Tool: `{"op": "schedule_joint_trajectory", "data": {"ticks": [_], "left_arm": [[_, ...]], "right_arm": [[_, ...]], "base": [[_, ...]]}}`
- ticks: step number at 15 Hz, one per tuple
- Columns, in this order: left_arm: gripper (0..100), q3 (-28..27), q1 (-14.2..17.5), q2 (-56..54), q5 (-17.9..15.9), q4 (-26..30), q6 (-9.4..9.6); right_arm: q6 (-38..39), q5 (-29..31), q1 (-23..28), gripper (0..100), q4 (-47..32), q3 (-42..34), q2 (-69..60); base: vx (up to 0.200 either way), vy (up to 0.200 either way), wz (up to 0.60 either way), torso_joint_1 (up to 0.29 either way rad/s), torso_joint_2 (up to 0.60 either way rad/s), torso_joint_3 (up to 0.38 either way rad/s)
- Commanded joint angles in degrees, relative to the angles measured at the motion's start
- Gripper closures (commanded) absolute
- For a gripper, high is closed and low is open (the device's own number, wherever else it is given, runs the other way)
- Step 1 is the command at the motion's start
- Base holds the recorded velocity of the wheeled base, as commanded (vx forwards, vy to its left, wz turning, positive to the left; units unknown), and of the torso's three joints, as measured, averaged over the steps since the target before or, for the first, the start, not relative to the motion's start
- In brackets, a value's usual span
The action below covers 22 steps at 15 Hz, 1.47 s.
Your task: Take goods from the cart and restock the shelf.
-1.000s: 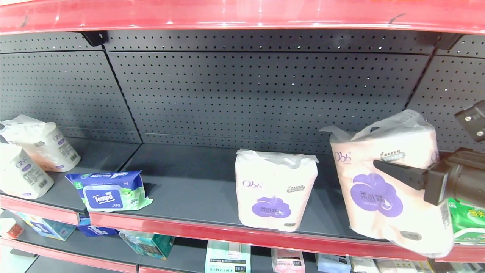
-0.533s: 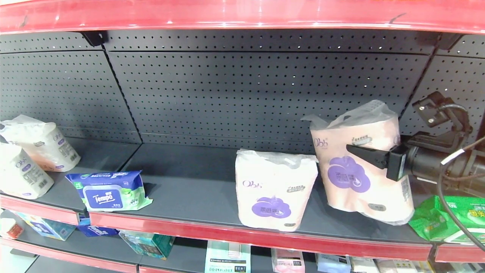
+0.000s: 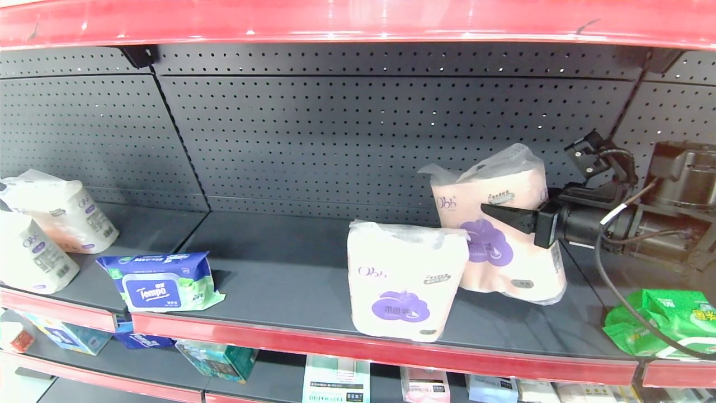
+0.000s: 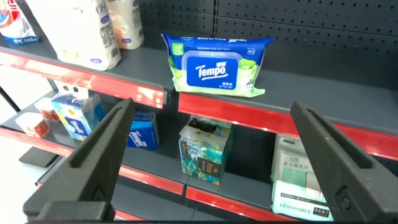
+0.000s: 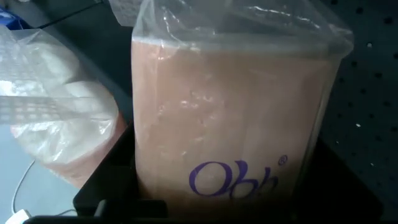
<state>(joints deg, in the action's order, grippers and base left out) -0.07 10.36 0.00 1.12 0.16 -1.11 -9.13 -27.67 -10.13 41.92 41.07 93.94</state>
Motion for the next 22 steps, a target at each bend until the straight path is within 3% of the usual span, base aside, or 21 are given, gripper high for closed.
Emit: {"op": "schedule_joint_trajectory", "data": {"ticks": [1, 3, 8, 15, 22], "left_arm": [[0, 0.1, 0.0, 0.0, 0.0, 0.0, -0.03], [0, 0.1, 0.0, 0.0, 0.0, 0.0, -0.03], [0, 0.0, 0.0, 0.0, 0.0, 0.0, -0.03], [0, 0.0, 0.0, 0.0, 0.0, 0.0, -0.03], [0, 0.1, 0.0, 0.0, 0.0, 0.0, -0.03]], "right_arm": [[0.0, -3.2, 0.5, 100, 3.2, 1.6, 6.0], [-0.1, -5.6, 0.5, 100, 5.7, 3.0, 9.2], [-2.0, -16.5, 0.6, 100, 10.8, 15.7, 22.7], [-12.5, -30.3, 6.3, 100, 10.7, 15.0, 27.8], [-20.0, -37.8, 11.6, 100, 10.4, 11.3, 29.5]], "base": [[0.0, 0.0, 0.0, 0.0, 0.0, 0.0], [0.0, 0.0, 0.0, 0.0, 0.0, 0.0], [0.0, 0.0, 0.0, 0.0, 0.0, 0.0], [0.0, 0.0, 0.0, 0.0, 0.0, 0.0], [0.0, 0.0, 0.0, 0.0, 0.0, 0.0]]}}
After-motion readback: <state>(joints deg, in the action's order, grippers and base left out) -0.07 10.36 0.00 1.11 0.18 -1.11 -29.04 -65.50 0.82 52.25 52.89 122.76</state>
